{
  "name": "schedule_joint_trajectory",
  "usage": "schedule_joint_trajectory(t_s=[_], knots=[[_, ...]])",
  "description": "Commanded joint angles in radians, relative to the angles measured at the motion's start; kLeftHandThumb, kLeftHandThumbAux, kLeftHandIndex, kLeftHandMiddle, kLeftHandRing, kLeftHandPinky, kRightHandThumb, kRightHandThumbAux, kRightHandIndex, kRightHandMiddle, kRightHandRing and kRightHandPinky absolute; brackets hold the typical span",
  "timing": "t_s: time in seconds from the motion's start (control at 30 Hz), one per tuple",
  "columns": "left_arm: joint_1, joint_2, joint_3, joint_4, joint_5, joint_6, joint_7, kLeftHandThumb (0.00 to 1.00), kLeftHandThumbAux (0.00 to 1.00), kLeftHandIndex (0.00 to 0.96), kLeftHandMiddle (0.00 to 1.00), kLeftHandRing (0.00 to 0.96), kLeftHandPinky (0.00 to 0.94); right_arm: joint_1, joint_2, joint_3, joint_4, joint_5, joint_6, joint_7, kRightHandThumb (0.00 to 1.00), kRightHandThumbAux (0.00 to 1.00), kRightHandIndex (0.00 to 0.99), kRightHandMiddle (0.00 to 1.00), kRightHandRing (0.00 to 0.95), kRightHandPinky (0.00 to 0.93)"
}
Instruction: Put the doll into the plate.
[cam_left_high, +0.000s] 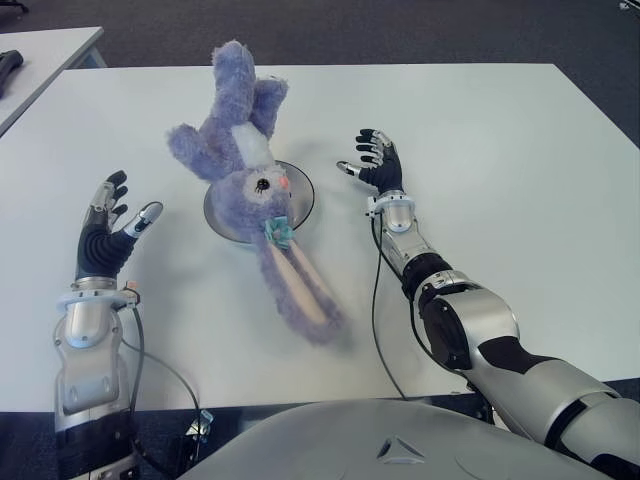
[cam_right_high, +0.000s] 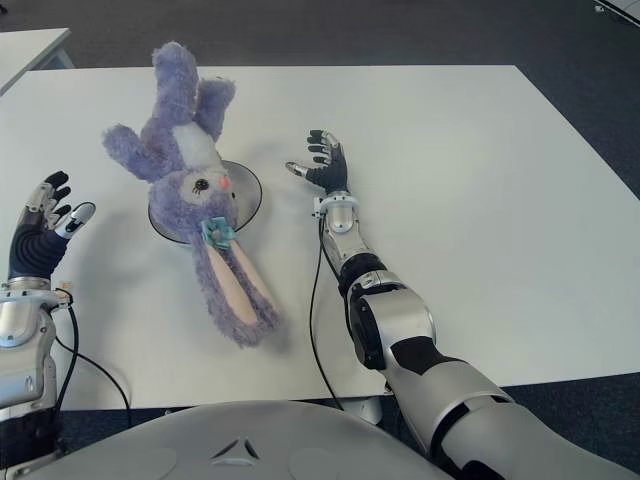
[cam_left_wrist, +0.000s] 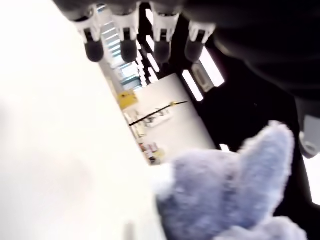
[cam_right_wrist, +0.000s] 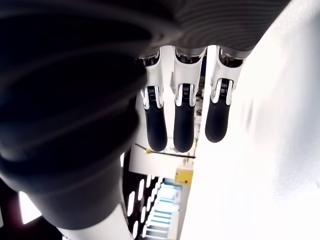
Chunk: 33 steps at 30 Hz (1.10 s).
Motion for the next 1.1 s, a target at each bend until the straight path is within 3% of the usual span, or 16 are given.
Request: schedule_joint_trajectory(t_s=[0.03,0.17,0.3,0.6,0.93,1.1], knots=[[-0.12,-0.036,-0.056,0.15,0.006,0.042,0.048,0.0,0.4,0.0,0.009,0.0,0.0,0.224,0.025,0.009,0.129,-0.015,0.051,-0.001,0.088,0.96,0.226,0.282,0.268,0.266],[-0.243,-0.084,-0.096,0.304,0.014,0.048,0.104,0.0,0.399,0.0,0.005,0.0,0.0,0.222,0.025,0.008,0.129,-0.014,0.054,-0.001,0.074,0.958,0.224,0.28,0.265,0.26],[-0.321,-0.101,-0.078,0.42,-0.037,0.047,0.113,0.0,0.4,0.0,0.001,0.0,0.0,0.221,0.026,0.008,0.129,-0.014,0.055,-0.002,0.061,0.955,0.222,0.279,0.263,0.262],[-0.513,-0.099,-0.041,0.809,-0.105,-0.068,0.092,0.0,0.403,0.0,0.01,0.0,0.0,0.224,0.028,0.012,0.129,-0.02,0.05,-0.009,0.06,0.962,0.228,0.278,0.261,0.26],[-0.618,-0.111,-0.026,1.064,-0.155,-0.187,0.038,0.0,0.406,0.0,0.016,0.0,0.0,0.228,0.03,0.012,0.128,-0.02,0.04,-0.015,0.074,0.959,0.229,0.281,0.263,0.259],[-0.646,-0.141,-0.027,1.124,-0.19,-0.221,0.008,0.0,0.409,0.0,0.016,0.0,0.0,0.229,0.028,0.021,0.129,-0.028,0.043,-0.025,0.069,0.956,0.231,0.281,0.266,0.265]])
